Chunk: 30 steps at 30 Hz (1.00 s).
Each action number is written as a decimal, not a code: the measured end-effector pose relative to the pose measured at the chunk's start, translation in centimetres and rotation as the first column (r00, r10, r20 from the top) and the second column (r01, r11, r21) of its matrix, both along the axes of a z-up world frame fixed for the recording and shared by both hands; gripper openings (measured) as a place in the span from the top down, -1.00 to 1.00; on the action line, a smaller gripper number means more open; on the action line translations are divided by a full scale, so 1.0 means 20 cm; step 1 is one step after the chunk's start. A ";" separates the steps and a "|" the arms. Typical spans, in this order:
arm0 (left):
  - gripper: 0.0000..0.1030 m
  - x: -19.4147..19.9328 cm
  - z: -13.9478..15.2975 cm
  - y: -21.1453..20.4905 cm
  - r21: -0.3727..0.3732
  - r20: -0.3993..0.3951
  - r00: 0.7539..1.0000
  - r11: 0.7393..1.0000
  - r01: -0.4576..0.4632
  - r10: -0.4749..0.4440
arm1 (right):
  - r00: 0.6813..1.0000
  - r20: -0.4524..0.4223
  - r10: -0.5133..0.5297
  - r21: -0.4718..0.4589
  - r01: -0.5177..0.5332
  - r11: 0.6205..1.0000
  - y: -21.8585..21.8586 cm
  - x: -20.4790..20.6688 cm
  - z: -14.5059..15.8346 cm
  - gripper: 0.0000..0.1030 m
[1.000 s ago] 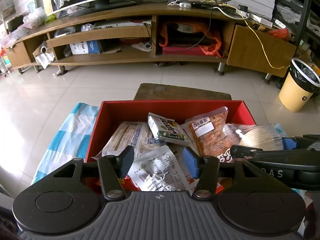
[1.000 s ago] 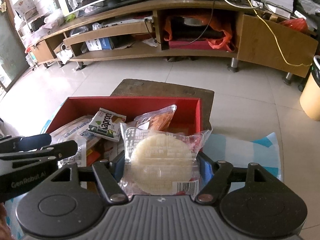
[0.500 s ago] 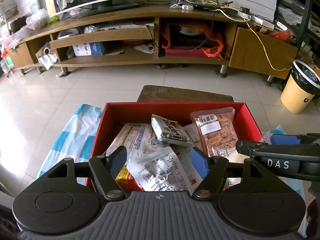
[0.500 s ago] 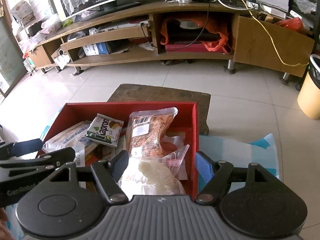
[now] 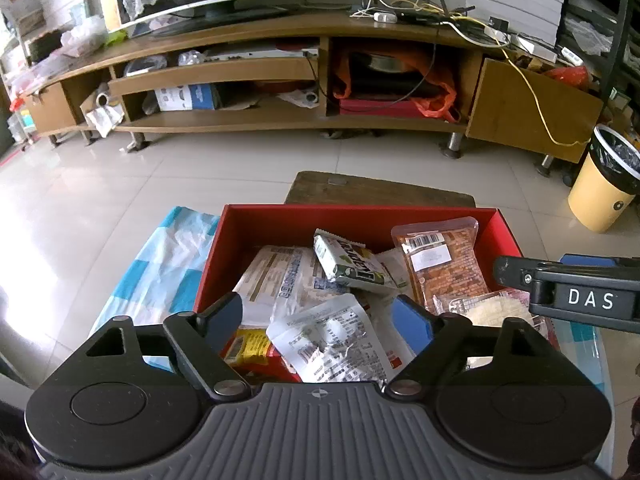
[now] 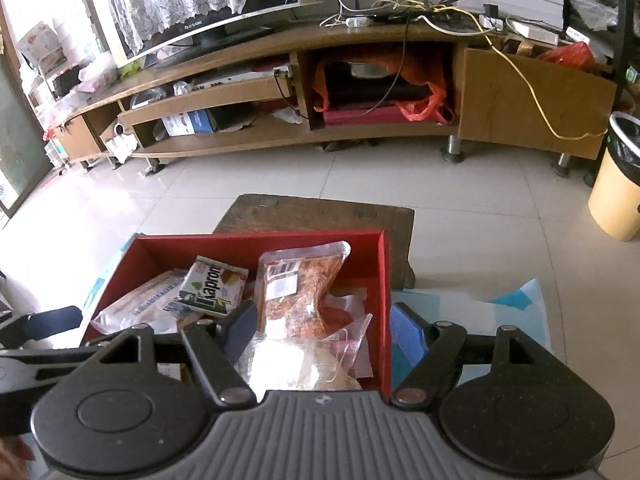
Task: Organize snacks
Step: 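Lower the sachet and bun bag into the red box and open both tools, then withdraw both open tools from the red box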
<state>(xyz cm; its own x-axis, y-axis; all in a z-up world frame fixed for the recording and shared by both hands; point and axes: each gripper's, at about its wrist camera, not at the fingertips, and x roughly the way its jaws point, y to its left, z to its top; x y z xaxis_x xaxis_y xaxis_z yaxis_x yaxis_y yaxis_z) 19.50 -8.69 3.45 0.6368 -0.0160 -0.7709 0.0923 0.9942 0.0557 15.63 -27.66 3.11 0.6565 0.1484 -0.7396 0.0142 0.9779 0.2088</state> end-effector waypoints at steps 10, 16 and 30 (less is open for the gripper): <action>-0.89 -0.09 0.02 0.02 0.014 0.002 1.000 1.000 -0.021 0.021 | 1.000 -0.007 0.001 -0.002 -0.001 1.000 0.03 -0.12 0.04 -0.41; -0.92 -0.18 0.01 0.02 0.000 -0.007 1.000 1.000 -0.019 0.019 | 1.000 -0.001 0.017 -0.036 -0.017 0.999 0.06 -0.25 0.07 -0.51; -0.96 -0.47 -0.01 0.01 -0.011 -0.033 0.999 1.000 0.003 -0.004 | 1.000 -0.014 -0.015 -0.053 0.014 0.998 0.06 -0.59 0.09 -0.52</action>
<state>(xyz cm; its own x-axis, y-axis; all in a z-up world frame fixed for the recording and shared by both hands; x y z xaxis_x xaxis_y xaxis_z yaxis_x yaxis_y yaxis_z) 10.17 -8.48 3.34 0.6109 -0.0266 -0.7912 0.0975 0.9944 0.0419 3.82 -26.36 4.83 0.6476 0.0992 -0.7555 0.0315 0.9872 0.1567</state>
